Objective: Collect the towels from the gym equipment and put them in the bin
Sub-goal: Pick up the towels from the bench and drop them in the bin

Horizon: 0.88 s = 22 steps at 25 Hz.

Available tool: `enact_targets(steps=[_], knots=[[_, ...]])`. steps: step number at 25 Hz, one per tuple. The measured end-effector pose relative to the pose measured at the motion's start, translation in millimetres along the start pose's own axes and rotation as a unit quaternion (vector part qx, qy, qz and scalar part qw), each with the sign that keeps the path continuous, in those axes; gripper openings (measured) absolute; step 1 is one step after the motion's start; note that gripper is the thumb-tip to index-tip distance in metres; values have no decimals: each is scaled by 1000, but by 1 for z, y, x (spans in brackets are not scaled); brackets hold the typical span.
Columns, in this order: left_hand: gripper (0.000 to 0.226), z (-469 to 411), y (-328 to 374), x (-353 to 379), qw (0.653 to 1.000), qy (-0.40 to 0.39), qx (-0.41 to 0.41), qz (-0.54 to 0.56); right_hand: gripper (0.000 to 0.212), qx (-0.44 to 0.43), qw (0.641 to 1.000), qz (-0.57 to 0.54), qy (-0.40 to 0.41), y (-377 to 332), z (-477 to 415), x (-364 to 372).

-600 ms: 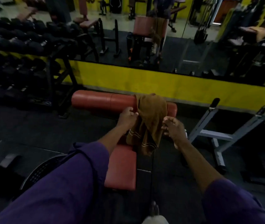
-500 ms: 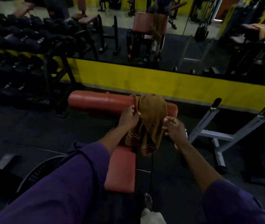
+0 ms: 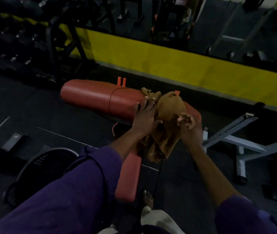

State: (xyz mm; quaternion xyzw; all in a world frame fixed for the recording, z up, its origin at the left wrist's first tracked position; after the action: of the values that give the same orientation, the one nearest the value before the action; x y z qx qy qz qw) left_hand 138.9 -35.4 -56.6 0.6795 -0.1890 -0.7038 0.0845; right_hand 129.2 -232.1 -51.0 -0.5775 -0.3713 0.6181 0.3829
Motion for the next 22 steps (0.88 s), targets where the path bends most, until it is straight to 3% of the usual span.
enact_targets(steps=[4,8,11,17,22], knots=[[59,-1,8,4,1000,16,18,19,29,15,999,-30,25,4,4,4],[36,-4,18,3,994,27,100,-36,23,19,997,-34,64,11,27,-6],[27,-3,30,-2,993,32,110,34,18,50,986,-37,152,21,68,-22],[39,65,76,18,954,-47,292,54,21,136,924,-61,352,39,228,-14],[36,175,132,50,880,-173,438,64,25,228,825,-99,508,48,417,27]])
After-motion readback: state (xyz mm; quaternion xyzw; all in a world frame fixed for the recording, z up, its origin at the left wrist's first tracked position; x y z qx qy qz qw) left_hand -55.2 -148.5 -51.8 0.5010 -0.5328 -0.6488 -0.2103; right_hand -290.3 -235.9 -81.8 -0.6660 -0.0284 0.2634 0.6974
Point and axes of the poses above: each hand's wrist, its own z-axis away from the middle knuckle, its own x-axis out of the palm, y = z × x, the point moved 1 cm from there along -z, towards the middle knuckle, and after that the axes turned 6 degrees about -y, right-handed, at the moved point
